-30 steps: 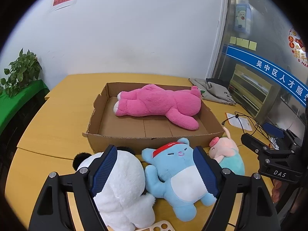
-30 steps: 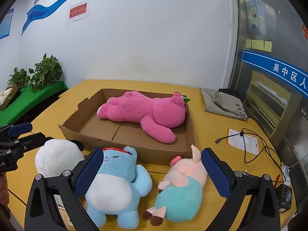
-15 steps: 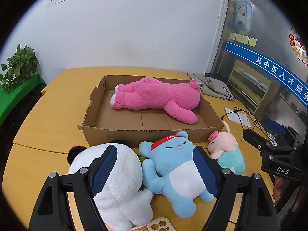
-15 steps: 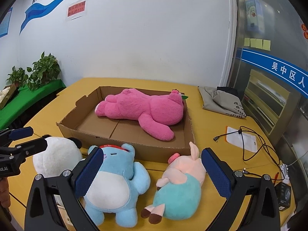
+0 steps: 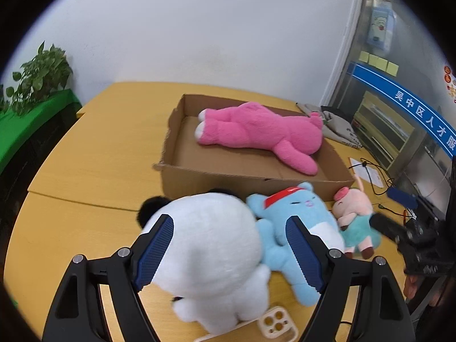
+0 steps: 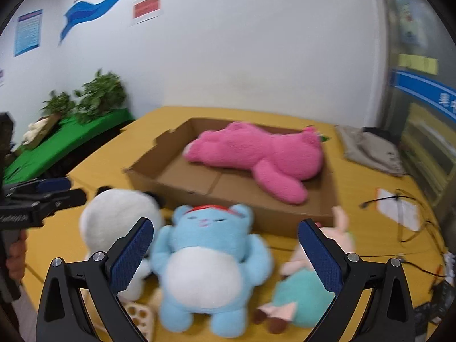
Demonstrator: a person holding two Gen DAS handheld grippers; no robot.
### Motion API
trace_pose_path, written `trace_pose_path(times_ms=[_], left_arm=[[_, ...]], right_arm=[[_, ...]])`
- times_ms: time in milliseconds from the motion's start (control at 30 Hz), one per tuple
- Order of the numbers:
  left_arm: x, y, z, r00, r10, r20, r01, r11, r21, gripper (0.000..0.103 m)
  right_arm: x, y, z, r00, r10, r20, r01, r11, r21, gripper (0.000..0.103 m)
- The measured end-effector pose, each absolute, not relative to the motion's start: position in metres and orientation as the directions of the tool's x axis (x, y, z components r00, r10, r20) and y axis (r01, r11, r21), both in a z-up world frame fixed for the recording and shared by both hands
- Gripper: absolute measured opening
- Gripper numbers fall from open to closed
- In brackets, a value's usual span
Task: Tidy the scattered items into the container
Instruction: 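Close both grippers on the white panda plush from either side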
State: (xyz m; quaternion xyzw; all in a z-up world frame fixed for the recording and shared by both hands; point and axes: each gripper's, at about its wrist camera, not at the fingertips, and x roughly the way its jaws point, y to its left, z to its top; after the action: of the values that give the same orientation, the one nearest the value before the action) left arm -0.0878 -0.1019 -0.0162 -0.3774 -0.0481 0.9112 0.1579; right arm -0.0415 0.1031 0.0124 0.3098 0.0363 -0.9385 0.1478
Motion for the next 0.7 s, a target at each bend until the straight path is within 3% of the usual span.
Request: trace_pose_path(times_ms=[300, 567, 633, 700], left_arm=[[-0.128, -0.151, -0.072, -0.549, 0.372, -0.748, -0.193, -0.928, -0.32, 0.081], [-0.144, -0.164, -0.1, -0.471, 0.538, -0.699, -0.244, -0.841, -0.483, 0.081], [-0.146, -0.164, -0.102, -0.454, 0.557, -0.695, -0.255, -0.829, -0.498, 0.08], [-0.147, -0.163, -0.103, -0.44, 0.565, -0.698, -0.271, -0.824, -0.497, 0.072]], right_arm=[[-0.043, 0.006, -0.044, -0.569, -0.506, -0.649, 0.551, -0.82, 0.156, 0.103], [-0.068, -0.051, -0.106, -0.47, -0.499, -0.729, 0.559, -0.807, 0.192, 0.102], [-0.075, -0.051, -0.119, -0.476, -0.475, -0.74, 0.512, -0.834, 0.206, 0.098], [-0.08, -0.048, -0.128, -0.481, -0.464, -0.744, 0.477, -0.851, 0.222, 0.091]])
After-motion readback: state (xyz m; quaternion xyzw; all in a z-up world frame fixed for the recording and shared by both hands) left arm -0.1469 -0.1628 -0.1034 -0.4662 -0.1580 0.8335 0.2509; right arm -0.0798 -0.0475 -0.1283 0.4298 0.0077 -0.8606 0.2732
